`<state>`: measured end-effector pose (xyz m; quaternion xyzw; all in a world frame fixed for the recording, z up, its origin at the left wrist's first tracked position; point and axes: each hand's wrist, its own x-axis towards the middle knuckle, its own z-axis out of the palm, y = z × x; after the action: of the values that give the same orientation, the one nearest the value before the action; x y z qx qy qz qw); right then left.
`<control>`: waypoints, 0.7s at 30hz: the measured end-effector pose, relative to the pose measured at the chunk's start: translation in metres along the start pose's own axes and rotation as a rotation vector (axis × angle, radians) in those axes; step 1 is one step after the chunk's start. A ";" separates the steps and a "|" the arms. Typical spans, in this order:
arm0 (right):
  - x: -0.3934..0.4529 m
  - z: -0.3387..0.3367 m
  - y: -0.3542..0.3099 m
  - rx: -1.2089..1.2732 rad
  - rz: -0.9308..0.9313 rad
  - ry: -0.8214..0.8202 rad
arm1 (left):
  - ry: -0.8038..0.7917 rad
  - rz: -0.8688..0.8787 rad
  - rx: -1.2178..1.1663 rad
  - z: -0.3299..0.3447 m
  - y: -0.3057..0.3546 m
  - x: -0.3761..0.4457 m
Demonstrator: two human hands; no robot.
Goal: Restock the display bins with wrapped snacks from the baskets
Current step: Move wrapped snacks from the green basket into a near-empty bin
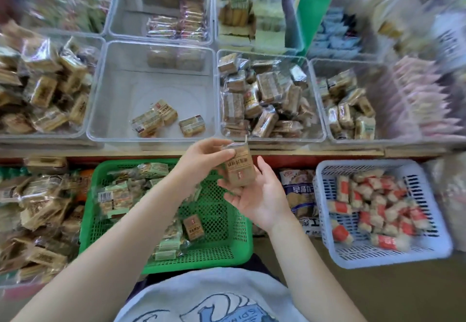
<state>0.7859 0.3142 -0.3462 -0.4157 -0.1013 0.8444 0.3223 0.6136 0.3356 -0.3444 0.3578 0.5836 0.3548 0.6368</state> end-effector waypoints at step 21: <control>0.159 -0.049 -0.228 -1.946 -0.309 0.551 | 0.302 0.033 0.947 0.051 -0.019 0.098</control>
<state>0.8576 0.5850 -0.3785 -0.6591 -0.7180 0.2204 -0.0376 0.6721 0.4098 -0.4055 0.5616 0.7606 0.1087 0.3071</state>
